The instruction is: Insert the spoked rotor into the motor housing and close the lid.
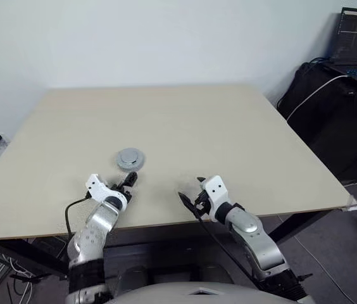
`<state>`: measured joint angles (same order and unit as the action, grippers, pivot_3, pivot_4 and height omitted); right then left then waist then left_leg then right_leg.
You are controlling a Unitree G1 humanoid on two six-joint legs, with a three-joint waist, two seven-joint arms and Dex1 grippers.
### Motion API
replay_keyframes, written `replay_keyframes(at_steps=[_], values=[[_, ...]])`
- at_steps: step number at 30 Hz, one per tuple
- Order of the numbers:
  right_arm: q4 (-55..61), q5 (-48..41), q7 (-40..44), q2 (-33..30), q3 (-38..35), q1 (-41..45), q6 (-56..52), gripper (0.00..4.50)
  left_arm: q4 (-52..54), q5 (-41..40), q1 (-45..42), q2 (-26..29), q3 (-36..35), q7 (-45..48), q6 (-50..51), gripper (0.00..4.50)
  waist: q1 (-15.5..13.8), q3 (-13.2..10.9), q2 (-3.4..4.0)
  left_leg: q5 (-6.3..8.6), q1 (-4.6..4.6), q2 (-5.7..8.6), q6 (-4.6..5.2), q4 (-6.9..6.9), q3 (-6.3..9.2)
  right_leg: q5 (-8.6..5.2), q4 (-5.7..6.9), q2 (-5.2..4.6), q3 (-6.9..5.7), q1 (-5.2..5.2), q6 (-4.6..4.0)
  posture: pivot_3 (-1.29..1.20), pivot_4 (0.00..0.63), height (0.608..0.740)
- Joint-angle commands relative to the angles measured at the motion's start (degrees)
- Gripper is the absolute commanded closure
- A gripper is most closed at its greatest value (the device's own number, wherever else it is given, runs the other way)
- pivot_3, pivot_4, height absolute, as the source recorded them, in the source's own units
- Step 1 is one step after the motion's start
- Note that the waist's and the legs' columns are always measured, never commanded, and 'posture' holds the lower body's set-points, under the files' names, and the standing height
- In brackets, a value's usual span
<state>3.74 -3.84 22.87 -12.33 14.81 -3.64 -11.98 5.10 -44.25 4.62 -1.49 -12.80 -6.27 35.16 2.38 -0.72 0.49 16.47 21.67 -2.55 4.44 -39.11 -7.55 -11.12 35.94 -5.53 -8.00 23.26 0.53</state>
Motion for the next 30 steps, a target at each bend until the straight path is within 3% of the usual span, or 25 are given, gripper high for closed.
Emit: replay_keyframes(at_steps=[1,4,8,12,18,30], values=[[0.8,-2.5,-0.9,1.7,-3.3,0.6,0.9,0.00,4.1,15.2,7.2,3.6,9.7,3.6,-9.6,0.03,-0.1,0.0,0.03,-0.01,0.01,0.00,-0.03,0.03,-0.01,-0.03,0.01,0.01,0.00,0.05,-0.05,0.00,0.000,0.740],[-0.3,-3.0,-3.0,3.4,-5.8,0.4,2.6,0.00,4.0,26.6,10.4,5.2,16.5,4.9,-21.6,0.03,-0.5,-0.1,0.07,-0.02,0.09,-0.05,-0.13,0.16,-0.05,-0.10,0.01,0.04,0.02,0.22,-0.17,0.00,0.000,0.740],[-3.0,-4.6,-6.1,5.8,-10.4,0.9,2.2,0.00,1.1,36.2,11.5,2.8,17.9,0.7,-33.2,0.03,-1.6,-0.5,0.11,-0.02,0.37,-0.06,-0.14,0.15,-0.04,-0.11,0.01,-0.02,0.07,0.50,-0.18,0.00,0.000,0.740],[-4.5,-1.2,-11.1,6.6,-12.7,-0.1,7.0,0.00,-3.0,47.7,12.3,4.0,20.7,-2.8,-45.3,0.03,-1.9,-0.5,0.34,-0.01,0.61,-0.06,-0.12,0.16,0.00,-0.11,-0.02,-0.07,0.04,0.71,-0.18,0.00,0.000,0.740],[-5.0,6.4,-19.4,7.1,-12.5,-4.3,17.8,0.00,-7.5,48.4,12.9,2.2,19.5,-3.0,-55.2,0.03,-1.9,-0.5,0.35,0.00,1.25,-0.06,-0.14,0.15,-0.06,-0.18,0.01,0.02,-0.04,1.31,-0.22,0.00,0.000,0.740],[-4.1,3.4,-18.8,9.3,-13.3,-6.0,19.0,0.00,-9.3,48.8,12.0,1.3,18.5,-1.3,-57.8,0.03,-1.7,-0.6,0.33,0.03,1.17,-0.07,-0.05,-0.01,-0.02,-0.13,0.06,-0.02,-0.16,1.19,-0.09,0.00,0.000,0.740]])
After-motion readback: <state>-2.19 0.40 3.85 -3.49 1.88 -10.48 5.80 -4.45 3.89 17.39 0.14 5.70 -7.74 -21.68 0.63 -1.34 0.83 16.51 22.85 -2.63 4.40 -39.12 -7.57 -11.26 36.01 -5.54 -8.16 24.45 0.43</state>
